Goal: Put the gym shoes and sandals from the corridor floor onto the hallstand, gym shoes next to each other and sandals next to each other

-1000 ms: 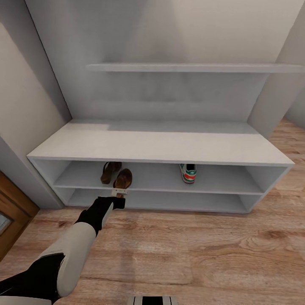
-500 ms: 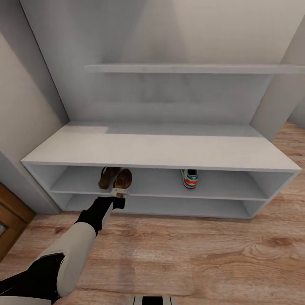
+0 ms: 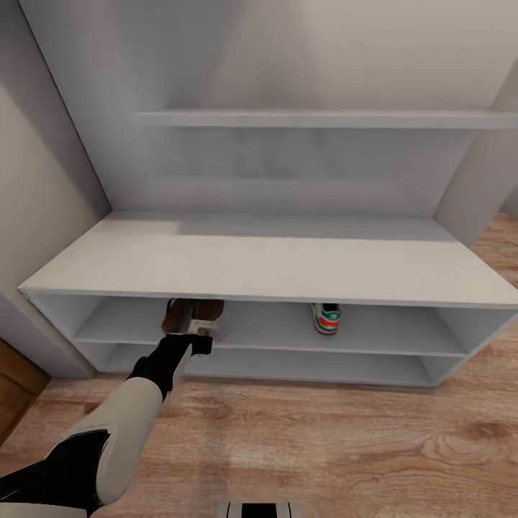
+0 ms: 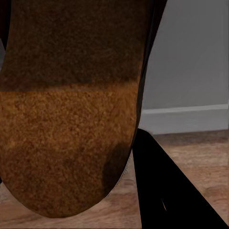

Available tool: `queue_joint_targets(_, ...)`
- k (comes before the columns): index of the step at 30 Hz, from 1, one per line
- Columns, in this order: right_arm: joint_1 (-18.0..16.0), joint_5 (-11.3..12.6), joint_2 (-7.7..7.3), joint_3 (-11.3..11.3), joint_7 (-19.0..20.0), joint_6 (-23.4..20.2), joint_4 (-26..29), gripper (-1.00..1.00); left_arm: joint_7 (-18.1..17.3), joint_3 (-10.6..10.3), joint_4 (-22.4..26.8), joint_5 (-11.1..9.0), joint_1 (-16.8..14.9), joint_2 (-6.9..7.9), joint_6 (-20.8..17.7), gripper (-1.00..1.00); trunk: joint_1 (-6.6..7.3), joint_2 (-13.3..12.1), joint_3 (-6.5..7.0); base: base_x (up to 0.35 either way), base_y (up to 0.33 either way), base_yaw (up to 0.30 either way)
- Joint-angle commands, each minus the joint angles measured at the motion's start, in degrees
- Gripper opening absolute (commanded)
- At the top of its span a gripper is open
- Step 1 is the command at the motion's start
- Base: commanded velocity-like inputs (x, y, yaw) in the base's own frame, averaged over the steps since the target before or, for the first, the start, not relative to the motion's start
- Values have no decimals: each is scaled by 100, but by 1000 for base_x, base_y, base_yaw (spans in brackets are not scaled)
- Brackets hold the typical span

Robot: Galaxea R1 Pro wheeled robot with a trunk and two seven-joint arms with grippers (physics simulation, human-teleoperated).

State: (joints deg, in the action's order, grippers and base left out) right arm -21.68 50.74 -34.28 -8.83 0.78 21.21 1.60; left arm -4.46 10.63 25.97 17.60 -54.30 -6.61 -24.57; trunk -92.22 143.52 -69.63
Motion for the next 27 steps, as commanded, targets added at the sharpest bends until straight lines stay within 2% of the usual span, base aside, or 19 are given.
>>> queue_joint_targets(1,-3,-20,0,-49,10,10,-1,-100,-55,45,13,79,-2,-5,-26,-100,-1,2,-5,157,0,0)
queue_joint_targets(19,-3,-21,0,-49,10,12,-2,-100,-55,44,13,77,-2,10,-13,-100,-1,2,-5,86,0,0)
queue_joint_targets(27,-3,-21,0,-49,10,10,-2,-100,-75,47,13,77,-2,16,2,-100,-1,2,-5,162,0,0)
